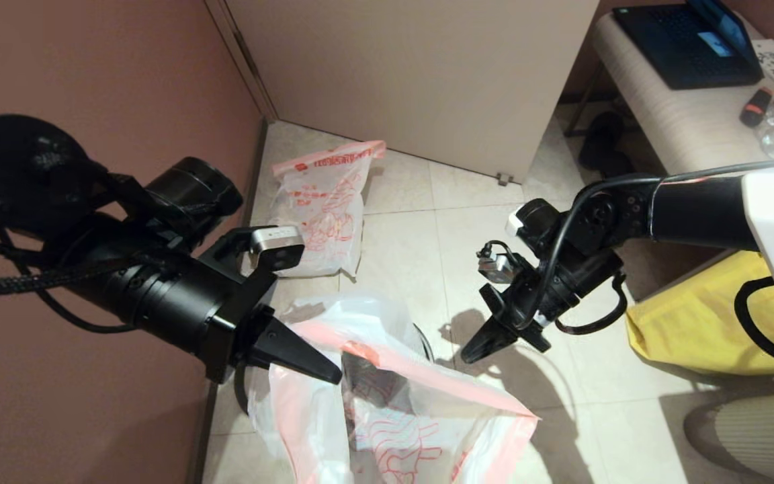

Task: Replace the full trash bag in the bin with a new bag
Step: Put the new garbage bag on the trash can

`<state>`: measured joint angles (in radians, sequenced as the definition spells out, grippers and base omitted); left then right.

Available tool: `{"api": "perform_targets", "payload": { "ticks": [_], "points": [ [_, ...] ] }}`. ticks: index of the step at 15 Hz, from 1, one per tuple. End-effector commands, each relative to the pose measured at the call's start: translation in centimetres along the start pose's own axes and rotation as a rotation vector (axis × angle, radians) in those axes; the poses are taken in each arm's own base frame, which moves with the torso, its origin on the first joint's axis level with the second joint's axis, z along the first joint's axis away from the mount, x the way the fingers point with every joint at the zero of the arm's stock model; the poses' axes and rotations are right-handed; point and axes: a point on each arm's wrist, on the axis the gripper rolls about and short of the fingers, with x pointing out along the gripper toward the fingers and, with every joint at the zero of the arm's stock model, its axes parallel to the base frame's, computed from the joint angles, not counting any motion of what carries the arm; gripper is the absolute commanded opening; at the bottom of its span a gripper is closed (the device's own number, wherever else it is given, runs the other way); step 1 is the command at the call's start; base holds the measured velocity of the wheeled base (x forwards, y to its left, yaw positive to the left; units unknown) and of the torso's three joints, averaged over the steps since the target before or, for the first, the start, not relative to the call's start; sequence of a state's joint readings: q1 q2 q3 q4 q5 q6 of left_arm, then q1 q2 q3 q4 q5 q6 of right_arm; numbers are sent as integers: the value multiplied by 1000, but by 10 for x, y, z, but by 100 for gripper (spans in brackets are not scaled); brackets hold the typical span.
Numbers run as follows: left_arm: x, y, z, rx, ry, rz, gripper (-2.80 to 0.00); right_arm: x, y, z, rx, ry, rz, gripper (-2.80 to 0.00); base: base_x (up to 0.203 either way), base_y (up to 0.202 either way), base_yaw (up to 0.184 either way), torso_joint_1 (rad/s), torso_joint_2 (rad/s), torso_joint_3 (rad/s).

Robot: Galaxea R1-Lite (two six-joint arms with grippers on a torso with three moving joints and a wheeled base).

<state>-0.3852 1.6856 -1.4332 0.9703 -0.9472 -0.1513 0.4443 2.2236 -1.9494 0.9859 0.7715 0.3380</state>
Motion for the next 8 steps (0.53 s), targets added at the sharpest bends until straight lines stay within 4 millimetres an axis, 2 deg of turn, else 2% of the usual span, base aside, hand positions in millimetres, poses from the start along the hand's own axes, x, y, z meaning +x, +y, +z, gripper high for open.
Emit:
{"api": "perform_targets", "payload": {
  "ticks": [1, 4, 8],
  "points": [
    [4, 28, 7, -26, -12, 9, -280, -20, -12, 0, 35, -25, 4, -280, 0, 0, 0, 0, 0, 0],
    [9, 51, 14, 4, -11, 19, -280, -44, -15, -3, 43, -66, 48, -280, 0, 0, 0, 0, 0, 0],
    [4, 42, 14, 63, -38, 16, -280, -70, -14, -15, 52, -108, 81, -280, 0, 0, 0, 0, 0, 0]
  ]
}}
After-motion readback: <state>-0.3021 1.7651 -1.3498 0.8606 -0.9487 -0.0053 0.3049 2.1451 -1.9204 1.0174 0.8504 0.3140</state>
